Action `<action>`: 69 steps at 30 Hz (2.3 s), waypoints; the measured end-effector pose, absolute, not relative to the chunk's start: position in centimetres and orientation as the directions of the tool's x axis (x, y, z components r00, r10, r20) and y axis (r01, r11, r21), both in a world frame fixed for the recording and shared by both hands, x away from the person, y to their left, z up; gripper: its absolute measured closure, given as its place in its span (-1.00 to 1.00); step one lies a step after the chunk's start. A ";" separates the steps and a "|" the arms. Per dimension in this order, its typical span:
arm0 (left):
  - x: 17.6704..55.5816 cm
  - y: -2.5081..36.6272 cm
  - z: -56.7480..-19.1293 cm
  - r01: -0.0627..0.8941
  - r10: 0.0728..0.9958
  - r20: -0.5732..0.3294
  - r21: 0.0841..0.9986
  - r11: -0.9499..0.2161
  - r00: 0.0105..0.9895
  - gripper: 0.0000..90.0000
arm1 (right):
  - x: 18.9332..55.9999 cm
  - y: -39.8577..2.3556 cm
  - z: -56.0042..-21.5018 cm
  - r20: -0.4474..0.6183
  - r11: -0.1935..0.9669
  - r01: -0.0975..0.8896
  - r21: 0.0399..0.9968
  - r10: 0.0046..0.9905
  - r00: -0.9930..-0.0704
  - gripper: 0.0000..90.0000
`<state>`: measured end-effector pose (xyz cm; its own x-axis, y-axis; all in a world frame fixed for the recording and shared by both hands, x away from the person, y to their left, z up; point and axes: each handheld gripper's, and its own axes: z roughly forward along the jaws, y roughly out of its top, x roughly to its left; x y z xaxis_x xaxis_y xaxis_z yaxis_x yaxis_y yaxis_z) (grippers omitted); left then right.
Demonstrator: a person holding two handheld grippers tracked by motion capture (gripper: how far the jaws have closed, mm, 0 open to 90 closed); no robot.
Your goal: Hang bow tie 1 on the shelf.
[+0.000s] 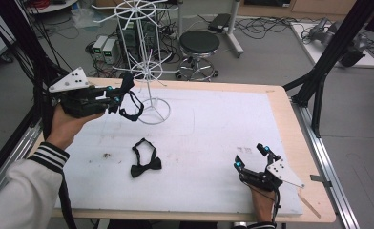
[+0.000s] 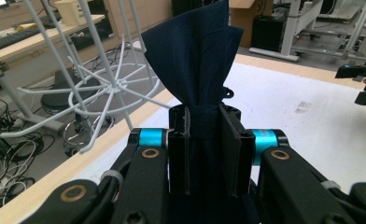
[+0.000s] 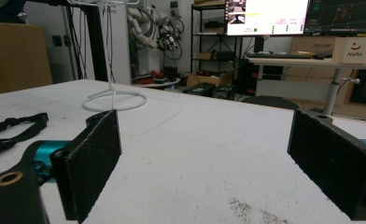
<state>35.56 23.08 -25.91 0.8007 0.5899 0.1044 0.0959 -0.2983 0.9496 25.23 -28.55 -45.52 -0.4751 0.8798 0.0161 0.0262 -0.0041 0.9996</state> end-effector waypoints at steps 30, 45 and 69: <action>39.6 20.2 -25.1 0.127 0.611 0.135 0.922 -0.365 0.780 0.65 | 25.2 -28.6 -45.5 0.017 -0.007 0.023 1.000 0.879 -0.476 -0.80; 41.3 19.3 -24.9 0.148 0.631 0.156 0.904 -0.401 0.760 0.65 | 25.3 -28.6 -45.5 0.010 -0.003 0.016 1.000 0.880 -0.475 -0.80; 42.1 19.0 -25.2 0.183 0.666 0.163 0.890 -0.417 0.728 0.44 | 25.2 -28.6 -45.5 0.023 -0.011 0.027 1.000 0.880 -0.475 -0.80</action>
